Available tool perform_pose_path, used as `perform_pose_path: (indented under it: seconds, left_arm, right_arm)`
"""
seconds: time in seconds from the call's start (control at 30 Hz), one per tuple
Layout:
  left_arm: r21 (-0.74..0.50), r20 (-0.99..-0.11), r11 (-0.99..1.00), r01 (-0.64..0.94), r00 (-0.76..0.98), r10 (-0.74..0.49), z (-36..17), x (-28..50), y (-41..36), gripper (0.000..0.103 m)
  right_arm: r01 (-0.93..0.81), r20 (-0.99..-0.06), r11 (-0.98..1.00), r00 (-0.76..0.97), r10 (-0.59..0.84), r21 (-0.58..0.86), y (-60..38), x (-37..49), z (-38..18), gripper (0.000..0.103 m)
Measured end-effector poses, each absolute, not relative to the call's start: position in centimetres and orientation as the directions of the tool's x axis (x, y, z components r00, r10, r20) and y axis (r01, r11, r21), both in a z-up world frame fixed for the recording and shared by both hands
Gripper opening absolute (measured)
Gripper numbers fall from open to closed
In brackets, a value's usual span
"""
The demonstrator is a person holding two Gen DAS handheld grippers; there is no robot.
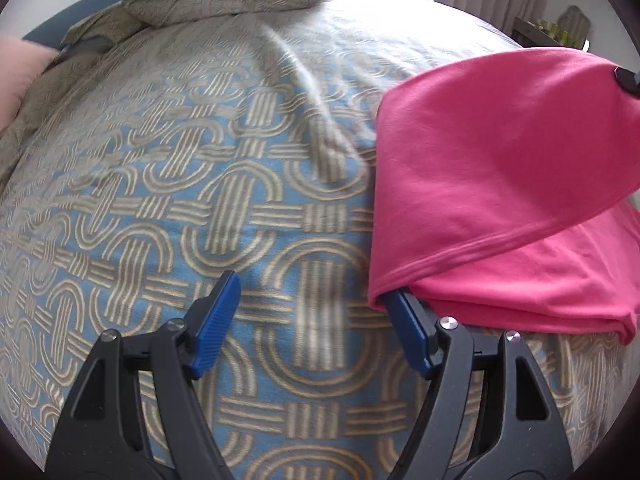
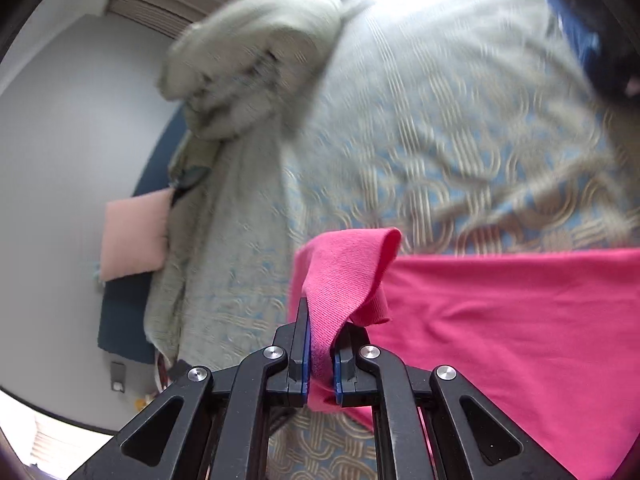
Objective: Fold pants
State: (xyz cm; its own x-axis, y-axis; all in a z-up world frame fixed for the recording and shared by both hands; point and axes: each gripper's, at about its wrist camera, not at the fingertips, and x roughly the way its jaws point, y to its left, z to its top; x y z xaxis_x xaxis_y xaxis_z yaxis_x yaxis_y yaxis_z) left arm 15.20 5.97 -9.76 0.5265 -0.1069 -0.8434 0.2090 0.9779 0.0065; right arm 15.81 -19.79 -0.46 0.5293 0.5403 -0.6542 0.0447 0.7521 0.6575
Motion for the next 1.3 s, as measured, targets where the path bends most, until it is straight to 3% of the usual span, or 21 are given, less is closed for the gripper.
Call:
perform_pose_path:
  seconds: [0.2, 0.57, 0.63, 0.77, 0.9, 1.03, 1.17, 1.23, 1.3]
  left_arm:
    - [0.098, -0.832, 0.953, 0.287, 0.548, -0.079, -9.4, 14.4, 3.4, 0.074]
    - [0.09, -0.848, 0.937, 0.337, 0.519, -0.105, -9.8, 14.1, 2.0, 0.074]
    - [0.082, -0.851, 0.942, 0.326, 0.514, -0.104, -9.8, 14.2, 2.2, 0.074]
    - [0.084, -0.856, 0.954, 0.287, 0.511, -0.078, -10.0, 14.7, 3.4, 0.074]
    - [0.051, -0.865, 0.961, 0.273, 0.493, -0.094, -10.0, 14.9, 4.4, 0.074]
    - [0.1, -0.857, 0.956, 0.276, 0.512, -0.058, -10.0, 14.4, 4.0, 0.075]
    - [0.115, -0.86, 0.955, 0.274, 0.508, -0.042, -10.2, 14.5, 3.9, 0.075]
    - [0.111, -0.862, 0.958, 0.266, 0.506, -0.041, -10.3, 14.6, 4.0, 0.075]
    - [0.121, -0.862, 0.957, 0.262, 0.505, -0.03, -10.2, 14.4, 4.0, 0.075]
  right_arm:
    - [0.119, -0.679, 0.756, 0.545, 0.492, 0.643, -22.9, 13.6, -1.5, 0.007]
    - [0.223, -0.741, 0.767, 0.515, 0.431, 0.601, -26.8, 11.5, -6.2, 0.008]
    - [0.234, -0.767, 0.792, 0.505, 0.397, 0.564, -26.9, 11.4, -6.9, 0.012]
    - [0.324, -0.866, 0.874, 0.462, 0.188, 0.363, -28.0, 10.6, -8.6, 0.021]
    - [0.375, -0.87, 0.853, 0.463, 0.168, 0.364, -30.2, 8.9, -9.3, 0.024]
    - [0.381, -0.864, 0.849, 0.479, 0.158, 0.367, -31.0, 7.8, -8.7, 0.025]
    - [0.276, -0.811, 0.829, 0.495, 0.311, 0.486, -29.4, 7.0, -8.5, 0.031]
    - [0.246, -0.871, 0.896, 0.428, 0.242, 0.37, -27.9, 7.2, -9.2, 0.034]
    - [0.222, -0.874, 0.918, 0.44, 0.206, 0.328, -27.7, 6.7, -9.0, 0.034]
